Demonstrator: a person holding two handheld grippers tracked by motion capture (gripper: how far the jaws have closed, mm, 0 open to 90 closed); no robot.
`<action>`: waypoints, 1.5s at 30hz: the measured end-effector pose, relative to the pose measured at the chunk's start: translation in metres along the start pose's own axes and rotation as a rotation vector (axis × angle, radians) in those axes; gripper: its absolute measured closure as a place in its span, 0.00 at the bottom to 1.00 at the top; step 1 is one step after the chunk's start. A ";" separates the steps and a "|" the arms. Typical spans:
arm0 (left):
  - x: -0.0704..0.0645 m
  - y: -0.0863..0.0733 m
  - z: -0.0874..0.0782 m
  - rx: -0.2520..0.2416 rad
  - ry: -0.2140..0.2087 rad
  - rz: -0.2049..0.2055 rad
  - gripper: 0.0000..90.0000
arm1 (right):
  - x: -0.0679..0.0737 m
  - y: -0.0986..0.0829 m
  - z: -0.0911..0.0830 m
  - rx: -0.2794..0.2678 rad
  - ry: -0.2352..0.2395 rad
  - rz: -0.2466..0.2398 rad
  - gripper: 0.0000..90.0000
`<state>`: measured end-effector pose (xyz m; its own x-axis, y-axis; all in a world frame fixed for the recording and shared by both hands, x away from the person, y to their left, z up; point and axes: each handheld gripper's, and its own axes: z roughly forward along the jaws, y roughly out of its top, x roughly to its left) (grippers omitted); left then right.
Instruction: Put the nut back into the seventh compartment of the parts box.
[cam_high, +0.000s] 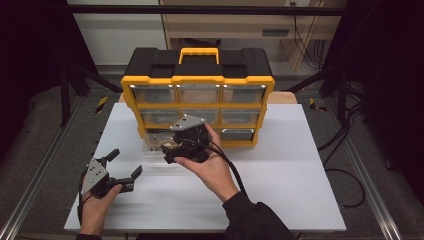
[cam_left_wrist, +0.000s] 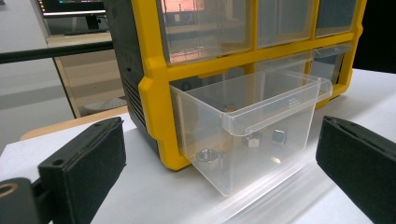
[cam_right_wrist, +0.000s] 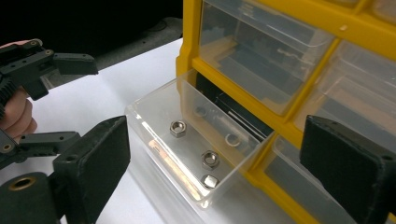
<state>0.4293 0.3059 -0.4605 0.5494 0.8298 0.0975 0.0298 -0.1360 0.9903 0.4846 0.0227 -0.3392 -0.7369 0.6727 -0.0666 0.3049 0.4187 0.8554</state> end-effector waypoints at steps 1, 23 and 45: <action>0.000 0.000 0.000 0.001 0.000 0.001 0.01 | 0.000 -0.001 -0.001 -0.003 -0.006 0.000 0.10; -0.001 0.000 0.001 0.005 -0.004 0.004 0.01 | -0.022 -0.023 -0.045 -0.092 -0.100 0.025 0.07; 0.000 0.000 0.000 0.003 -0.001 0.002 0.01 | -0.038 -0.030 -0.078 -0.148 -0.085 0.010 0.04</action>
<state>0.4294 0.3056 -0.4609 0.5507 0.8288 0.0994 0.0313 -0.1395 0.9897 0.4562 -0.0635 -0.3224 -0.6787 0.7282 -0.0958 0.2150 0.3217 0.9221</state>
